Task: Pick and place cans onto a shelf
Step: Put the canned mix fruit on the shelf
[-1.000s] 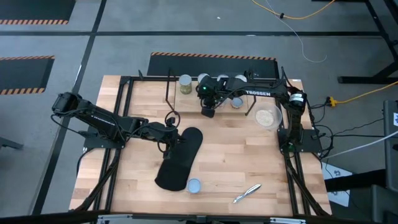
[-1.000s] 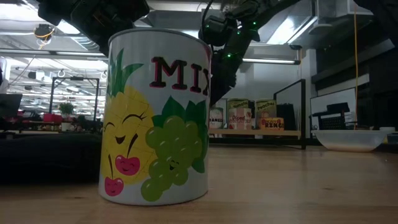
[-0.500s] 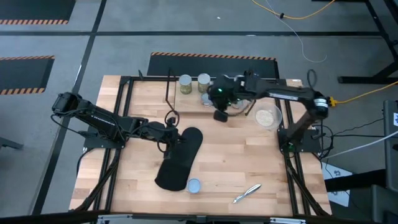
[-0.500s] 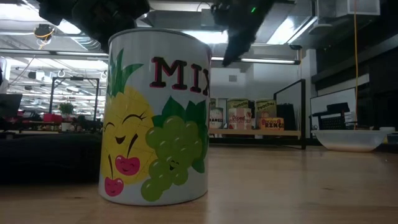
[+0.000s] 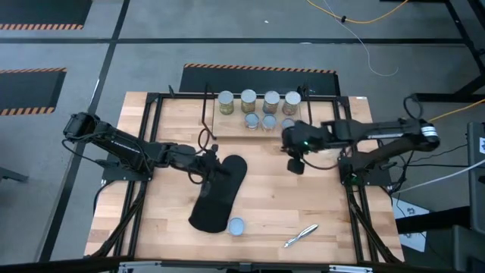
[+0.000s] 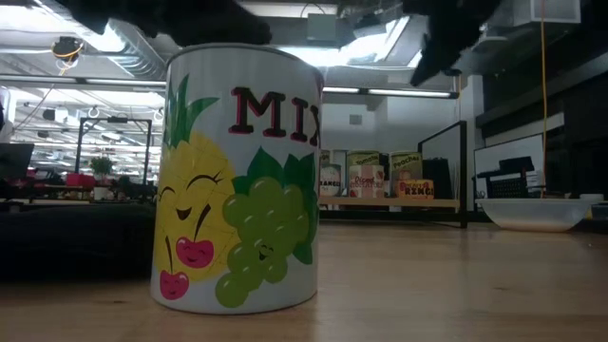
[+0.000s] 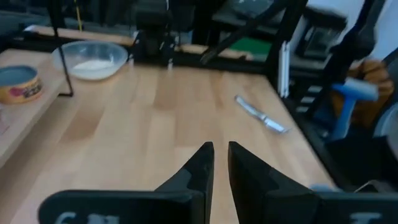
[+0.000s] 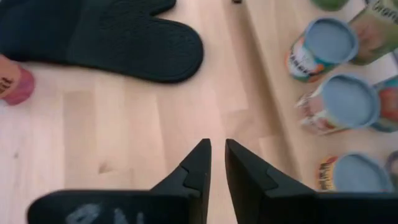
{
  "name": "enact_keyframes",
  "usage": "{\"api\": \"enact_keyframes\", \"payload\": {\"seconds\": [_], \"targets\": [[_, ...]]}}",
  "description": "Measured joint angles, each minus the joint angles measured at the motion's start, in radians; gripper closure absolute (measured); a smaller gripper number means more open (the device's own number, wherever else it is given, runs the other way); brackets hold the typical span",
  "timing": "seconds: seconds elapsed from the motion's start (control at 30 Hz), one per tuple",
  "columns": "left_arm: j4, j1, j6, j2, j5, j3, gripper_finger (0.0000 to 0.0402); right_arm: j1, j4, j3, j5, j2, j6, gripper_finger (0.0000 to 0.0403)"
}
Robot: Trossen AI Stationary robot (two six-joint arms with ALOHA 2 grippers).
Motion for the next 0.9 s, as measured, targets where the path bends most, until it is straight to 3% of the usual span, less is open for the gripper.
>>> {"api": "enact_keyframes", "payload": {"seconds": [0.3,0.7,0.9], "targets": [[0.097,-0.008,-0.035,0.000,0.006,0.000,0.0360,0.051,0.127,-0.208,0.000,-0.160,0.091,0.0351],[0.273,-0.009,0.023,0.000,-0.021,0.000,0.0359,0.050,0.145,-0.242,0.000,-0.191,0.091,0.0351],[0.273,-0.009,-0.027,0.000,-0.023,0.000,0.0307,0.050,0.152,-0.242,0.000,-0.191,0.090,0.0351]]}}
